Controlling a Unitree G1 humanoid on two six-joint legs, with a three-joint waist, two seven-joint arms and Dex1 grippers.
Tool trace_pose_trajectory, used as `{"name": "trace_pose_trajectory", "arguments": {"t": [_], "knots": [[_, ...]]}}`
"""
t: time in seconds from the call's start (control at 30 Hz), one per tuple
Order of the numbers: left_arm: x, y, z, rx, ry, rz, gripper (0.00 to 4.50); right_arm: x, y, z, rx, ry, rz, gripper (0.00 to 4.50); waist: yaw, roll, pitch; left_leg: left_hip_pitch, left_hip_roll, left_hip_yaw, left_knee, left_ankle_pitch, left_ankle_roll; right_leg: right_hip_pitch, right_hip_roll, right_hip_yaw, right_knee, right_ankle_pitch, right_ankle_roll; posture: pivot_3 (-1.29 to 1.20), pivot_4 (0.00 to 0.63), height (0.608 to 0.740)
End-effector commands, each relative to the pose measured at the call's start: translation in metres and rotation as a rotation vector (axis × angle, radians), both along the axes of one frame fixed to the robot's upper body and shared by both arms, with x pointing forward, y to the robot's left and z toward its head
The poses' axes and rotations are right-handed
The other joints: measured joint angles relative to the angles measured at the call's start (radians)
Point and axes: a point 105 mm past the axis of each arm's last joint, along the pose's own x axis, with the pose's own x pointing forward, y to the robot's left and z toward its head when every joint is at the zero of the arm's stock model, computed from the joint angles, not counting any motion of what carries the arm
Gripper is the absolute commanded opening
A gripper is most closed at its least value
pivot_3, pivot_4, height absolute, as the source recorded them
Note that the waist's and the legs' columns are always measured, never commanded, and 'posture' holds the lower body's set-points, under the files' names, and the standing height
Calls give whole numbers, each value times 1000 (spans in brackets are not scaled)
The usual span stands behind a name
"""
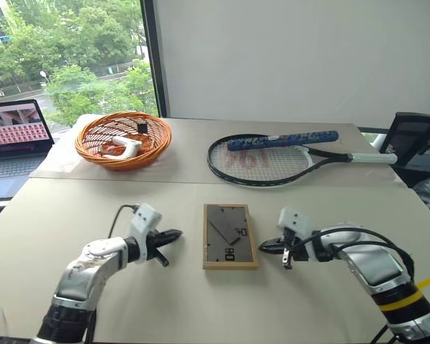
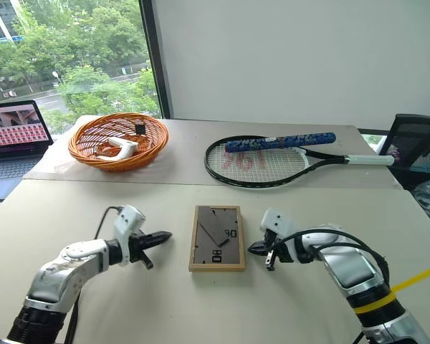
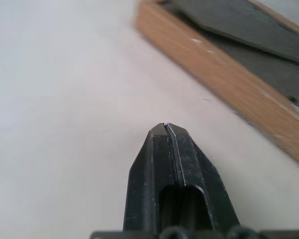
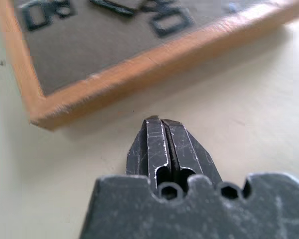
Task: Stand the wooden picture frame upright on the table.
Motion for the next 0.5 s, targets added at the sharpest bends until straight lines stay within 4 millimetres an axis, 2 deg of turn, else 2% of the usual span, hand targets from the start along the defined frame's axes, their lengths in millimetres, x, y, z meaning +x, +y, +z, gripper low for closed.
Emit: {"name": "trace_pose_trajectory", "arguments": {"t": [0.03,0.13,0.2,0.33,0.5], "knots": [[-16,-8,37,-245,146,-104,1364,0,-5,34,25,-144,71,0,-5,0,0,0,0,0,0,0,0,0,0,0,0,0,0,0,150,725],[-25,-15,44,-365,311,-183,2388,0,-8,32,-74,-235,138,0,-14,0,0,1,0,-1,-2,0,0,1,0,-1,0,0,0,0,150,725],[-35,-27,39,-364,375,-247,3109,3,-14,23,-131,-256,144,0,-18,1,0,1,0,-2,-2,0,0,1,0,-1,0,0,0,0,150,725],[-48,-43,5,-241,516,-264,4462,11,-19,9,-193,-289,145,0,-21,1,0,2,0,-2,-3,0,0,1,0,-1,0,0,0,0,150,725],[-50,-57,-10,-237,589,-255,4487,17,-9,2,-190,-318,192,0,-19,1,0,3,-1,-2,-2,0,-1,2,0,-1,0,0,-1,0,150,725]]}}
